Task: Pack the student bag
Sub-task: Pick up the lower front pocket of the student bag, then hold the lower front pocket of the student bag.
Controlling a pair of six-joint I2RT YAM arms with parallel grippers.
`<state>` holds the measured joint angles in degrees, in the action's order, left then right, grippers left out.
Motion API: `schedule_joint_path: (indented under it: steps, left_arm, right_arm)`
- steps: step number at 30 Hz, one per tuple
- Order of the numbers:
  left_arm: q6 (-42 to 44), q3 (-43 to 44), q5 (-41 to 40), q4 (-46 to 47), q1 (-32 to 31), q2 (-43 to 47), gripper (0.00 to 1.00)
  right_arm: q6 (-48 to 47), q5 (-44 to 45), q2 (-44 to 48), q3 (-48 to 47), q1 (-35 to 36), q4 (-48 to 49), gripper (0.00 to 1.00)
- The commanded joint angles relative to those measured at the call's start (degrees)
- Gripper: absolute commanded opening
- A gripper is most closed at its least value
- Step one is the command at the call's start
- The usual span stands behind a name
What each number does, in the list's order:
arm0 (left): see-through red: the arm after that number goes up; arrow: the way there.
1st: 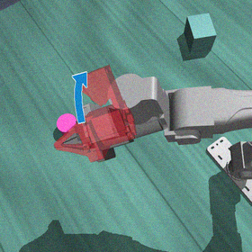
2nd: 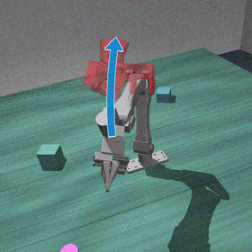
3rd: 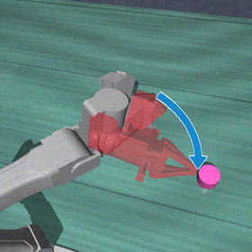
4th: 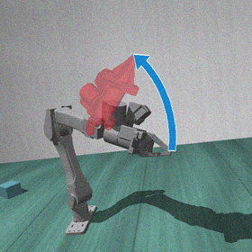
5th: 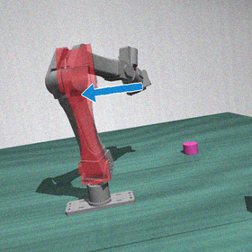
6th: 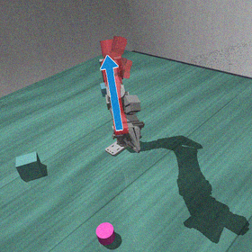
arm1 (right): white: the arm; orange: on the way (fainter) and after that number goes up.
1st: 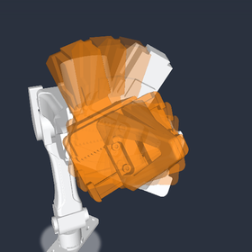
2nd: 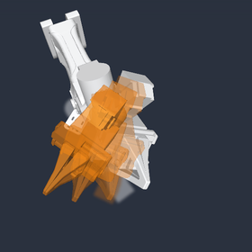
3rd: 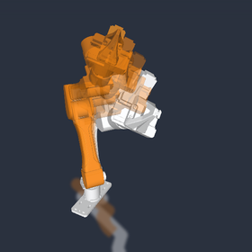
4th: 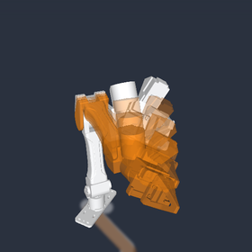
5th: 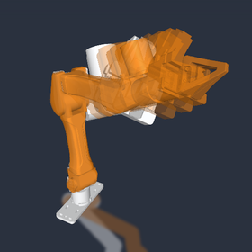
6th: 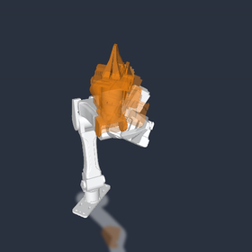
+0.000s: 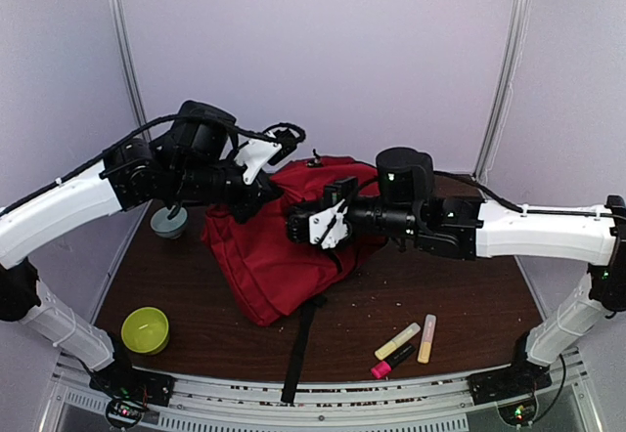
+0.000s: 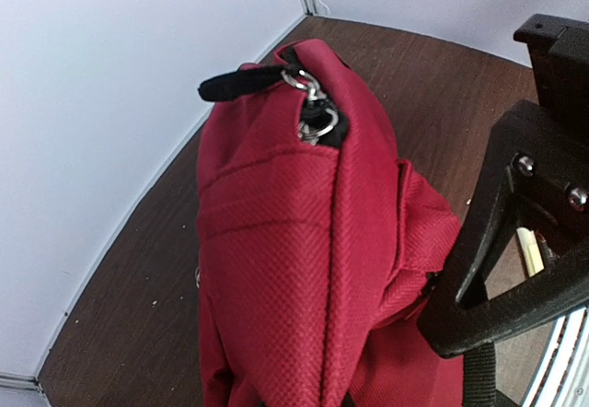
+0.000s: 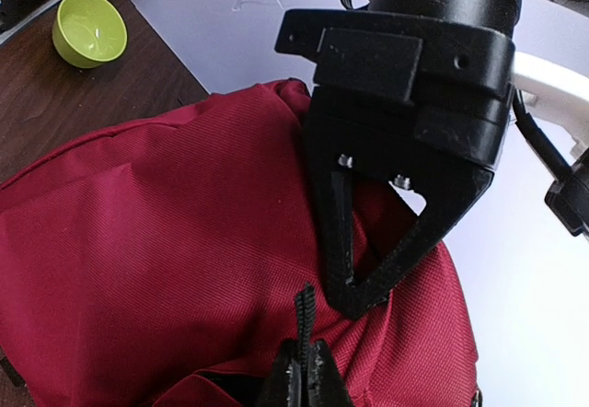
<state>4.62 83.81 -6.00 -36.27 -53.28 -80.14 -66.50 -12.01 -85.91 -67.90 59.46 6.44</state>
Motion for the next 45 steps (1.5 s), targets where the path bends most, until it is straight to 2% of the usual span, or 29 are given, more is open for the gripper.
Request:
schedule_joint_path:
  steps: [1,4,7,11,13,16,20,21,24,30,34,40,43,45]
  left_arm:
    - [-1.31,3.53,-4.4,9.96,4.94,6.62,0.0]
    - [-1.03,3.36,-1.51,9.29,4.94,6.81,0.0]
    - [0.45,2.15,8.76,8.46,4.87,6.76,0.0]
    - [1.53,0.08,20.9,8.92,4.76,6.34,0.0]
    - [1.66,0.81,21.39,8.47,4.76,5.34,0.0]
    - [2.83,3.29,21.82,5.34,4.78,2.56,0.07]
    - [3.18,4.49,23.16,3.96,4.72,-0.07,0.08]
    - [3.2,4.51,23.87,3.93,4.76,-0.36,0.1]
    - [3.63,5.51,25.71,3.31,4.61,-1.61,0.27]
    - [5.73,11.77,23.49,-0.93,4.45,-7.04,0.58]
    - [6.59,18.48,25.49,-9.68,4.49,-13.0,0.65]
    - [8.71,17.71,29.61,-10.77,3.53,-13.06,0.86]
    - [8.94,17.53,26.64,-10.8,3.27,-13.64,0.86]
    - [8.08,17.93,21.65,-10.75,3.27,-14.61,0.76]
  right_arm:
    - [-0.02,-1.11,1.95,4.42,0.46,-6.98,0.0]
    - [0.91,-1.9,2.64,4.5,0.57,-6.81,0.0]
    - [2.45,-4.14,4.13,4.34,0.49,-4.32,0.0]
    - [-0.76,-6.11,4.25,3.75,0.48,-2.27,0.0]
    - [-2.73,-5.97,3.51,4.01,0.51,-1.39,0.0]
    - [-6.39,-5.87,2.41,5.01,0.55,-0.12,0.0]
    - [-8.38,-6.0,2.31,6.35,0.57,0.02,0.0]
    - [-8.9,-5.94,2.49,6.62,0.74,-0.26,0.0]
    - [-10.57,-5.03,3.14,7.9,1.09,-0.4,0.0]
    - [-11.52,-4.24,3.43,8.44,1.21,-0.54,0.0]
    - [-11.76,-3.45,3.74,8.47,1.23,-0.46,0.0]
    - [-12.33,-2.68,3.83,8.75,1.19,-0.2,0.0]
    - [-12.51,-2.62,3.82,8.98,1.25,-0.28,0.0]
    - [-12.47,-2.58,4.02,9.06,1.19,-0.41,0.0]
